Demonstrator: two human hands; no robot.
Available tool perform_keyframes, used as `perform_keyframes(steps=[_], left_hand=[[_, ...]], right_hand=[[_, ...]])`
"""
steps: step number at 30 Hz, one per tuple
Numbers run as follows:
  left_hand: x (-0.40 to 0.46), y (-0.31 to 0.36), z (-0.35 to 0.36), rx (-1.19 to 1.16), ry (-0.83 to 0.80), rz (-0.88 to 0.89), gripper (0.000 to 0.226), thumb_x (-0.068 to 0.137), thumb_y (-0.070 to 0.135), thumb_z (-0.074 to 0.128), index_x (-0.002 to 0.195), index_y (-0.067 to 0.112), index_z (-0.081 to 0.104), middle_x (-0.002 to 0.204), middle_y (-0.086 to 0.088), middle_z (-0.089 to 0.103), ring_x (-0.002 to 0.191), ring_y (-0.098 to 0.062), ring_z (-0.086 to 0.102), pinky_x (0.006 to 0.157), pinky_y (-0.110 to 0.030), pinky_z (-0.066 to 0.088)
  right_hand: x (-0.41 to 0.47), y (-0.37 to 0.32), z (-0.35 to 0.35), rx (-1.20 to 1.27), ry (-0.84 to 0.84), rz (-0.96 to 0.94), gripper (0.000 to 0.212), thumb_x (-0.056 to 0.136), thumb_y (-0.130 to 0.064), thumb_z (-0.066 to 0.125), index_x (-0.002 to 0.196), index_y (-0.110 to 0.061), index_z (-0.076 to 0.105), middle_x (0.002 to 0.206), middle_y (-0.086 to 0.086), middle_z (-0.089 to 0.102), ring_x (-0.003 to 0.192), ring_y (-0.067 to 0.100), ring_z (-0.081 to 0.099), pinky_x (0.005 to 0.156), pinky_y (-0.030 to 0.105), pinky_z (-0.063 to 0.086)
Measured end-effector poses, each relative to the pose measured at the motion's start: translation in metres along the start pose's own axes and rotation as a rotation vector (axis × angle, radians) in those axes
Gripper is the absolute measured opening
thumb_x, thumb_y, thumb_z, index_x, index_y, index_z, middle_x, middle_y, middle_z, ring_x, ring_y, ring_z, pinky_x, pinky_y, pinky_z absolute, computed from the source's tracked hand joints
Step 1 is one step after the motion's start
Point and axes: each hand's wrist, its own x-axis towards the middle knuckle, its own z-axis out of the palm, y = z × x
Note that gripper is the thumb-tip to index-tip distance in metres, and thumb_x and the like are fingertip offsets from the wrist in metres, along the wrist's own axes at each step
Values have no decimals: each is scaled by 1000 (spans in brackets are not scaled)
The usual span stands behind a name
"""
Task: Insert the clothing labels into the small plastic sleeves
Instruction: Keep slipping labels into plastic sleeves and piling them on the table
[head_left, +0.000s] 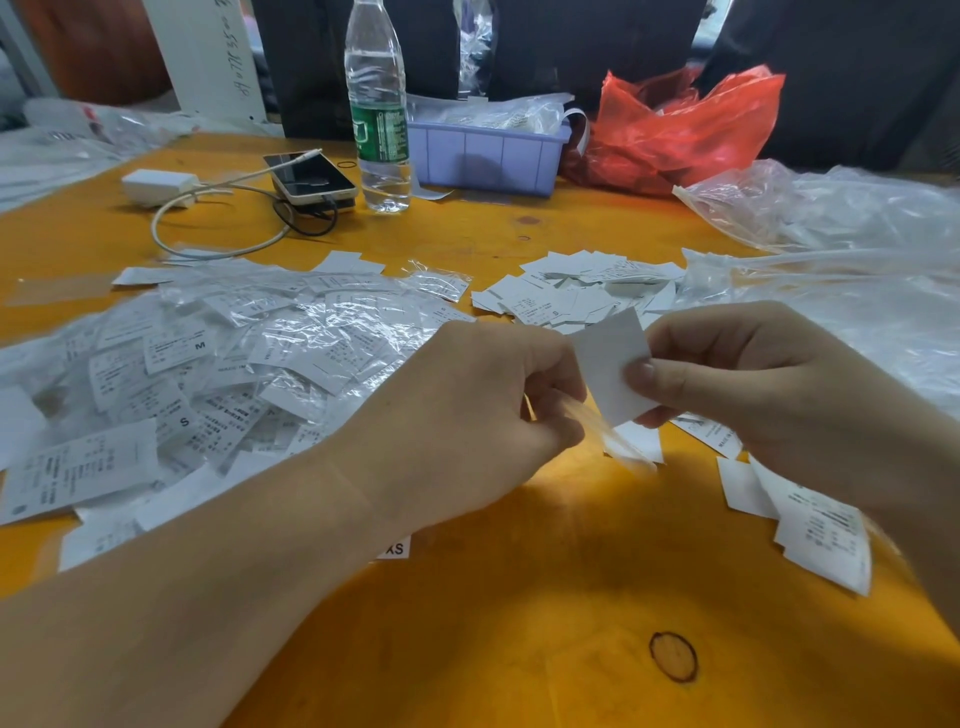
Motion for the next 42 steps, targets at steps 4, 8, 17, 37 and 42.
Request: perform_keyframes(steps=[4,8,17,37,42], left_hand=[[0,0,0,-6,-30,-14,14,83,18,71,91,30,71,75,17,66,70,-1,58,59,-10,41],[0,-1,0,-33,-47,-36,17,87,15,67,94,31,68,75,17,67,72,0,60,62,-14,45],[0,0,-2,-59,-7,-27,21,80,20,76,90,32,62,67,13,64,64,-2,61,58,-9,41],[2,0,-3,-21,-6,-5,11,82,32,75,78,22,71,60,2,58,55,-7,47,50,-13,35],[2,-2,-4,-17,26,-23,12,85,29,72,76,22,69,63,4,63,60,-8,54,53,-12,39]], right_hand=[[0,0,-1,14,11,8,23,82,-30,70,91,-9,75,90,12,73,84,35,66,77,40,56],[-1,-1,-2,-16,24,5,17,84,-30,66,93,-19,75,92,9,73,87,35,66,81,48,55],[2,2,-1,114,-62,66,25,78,-25,61,96,-14,75,97,10,74,85,25,67,71,31,57],[0,1,1,-70,-100,18,23,82,-29,58,82,-12,74,79,10,70,80,33,61,71,44,45],[1,1,1,-119,-79,50,24,81,-31,58,82,-12,73,79,11,70,81,36,62,77,56,47]])
